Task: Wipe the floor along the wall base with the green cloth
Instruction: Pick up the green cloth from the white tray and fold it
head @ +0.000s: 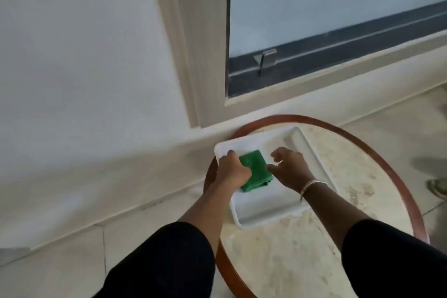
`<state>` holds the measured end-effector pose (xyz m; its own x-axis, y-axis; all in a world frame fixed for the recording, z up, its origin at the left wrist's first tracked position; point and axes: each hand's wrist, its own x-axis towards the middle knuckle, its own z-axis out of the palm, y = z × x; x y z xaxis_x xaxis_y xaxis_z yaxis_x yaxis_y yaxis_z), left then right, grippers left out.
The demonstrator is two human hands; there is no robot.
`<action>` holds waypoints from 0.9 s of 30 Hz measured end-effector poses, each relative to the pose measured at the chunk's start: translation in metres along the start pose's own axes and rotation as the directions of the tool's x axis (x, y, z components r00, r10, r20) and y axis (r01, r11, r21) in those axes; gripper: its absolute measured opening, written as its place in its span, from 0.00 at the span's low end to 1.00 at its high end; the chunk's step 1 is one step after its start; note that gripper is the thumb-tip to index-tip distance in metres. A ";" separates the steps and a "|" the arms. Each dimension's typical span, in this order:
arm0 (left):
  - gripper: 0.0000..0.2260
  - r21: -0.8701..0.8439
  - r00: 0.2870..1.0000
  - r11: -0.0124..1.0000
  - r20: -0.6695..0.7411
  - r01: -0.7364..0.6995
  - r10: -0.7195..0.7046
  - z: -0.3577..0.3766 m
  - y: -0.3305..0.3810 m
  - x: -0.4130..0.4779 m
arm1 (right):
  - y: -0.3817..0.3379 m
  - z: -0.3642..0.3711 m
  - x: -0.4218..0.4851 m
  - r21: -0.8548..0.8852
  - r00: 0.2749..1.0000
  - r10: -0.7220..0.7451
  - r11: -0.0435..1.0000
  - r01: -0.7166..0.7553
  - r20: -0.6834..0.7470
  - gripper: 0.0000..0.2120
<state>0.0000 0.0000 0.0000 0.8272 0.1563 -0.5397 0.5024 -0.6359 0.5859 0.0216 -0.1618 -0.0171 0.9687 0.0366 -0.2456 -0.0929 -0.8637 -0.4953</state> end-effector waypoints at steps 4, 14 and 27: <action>0.26 -0.017 0.996 0.996 -0.033 0.088 -0.088 0.036 0.002 0.026 | 0.013 0.039 0.016 0.006 0.991 0.109 0.994 -0.110 0.075 0.23; 0.25 -0.384 0.951 0.923 -0.275 0.029 -0.144 0.052 0.006 0.025 | 0.017 0.048 0.016 0.251 0.983 0.179 0.954 -0.165 -0.032 0.24; 0.19 -0.743 0.885 0.659 -0.380 -0.117 -0.270 -0.045 -0.128 -0.060 | -0.116 0.088 -0.079 0.357 0.996 -0.049 0.931 0.074 -0.077 0.19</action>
<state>-0.1027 0.1054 -0.0151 0.6917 0.5970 -0.4064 0.4213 0.1235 0.8985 -0.0649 -0.0201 -0.0139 0.9870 0.0402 -0.1559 -0.0974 -0.6225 -0.7766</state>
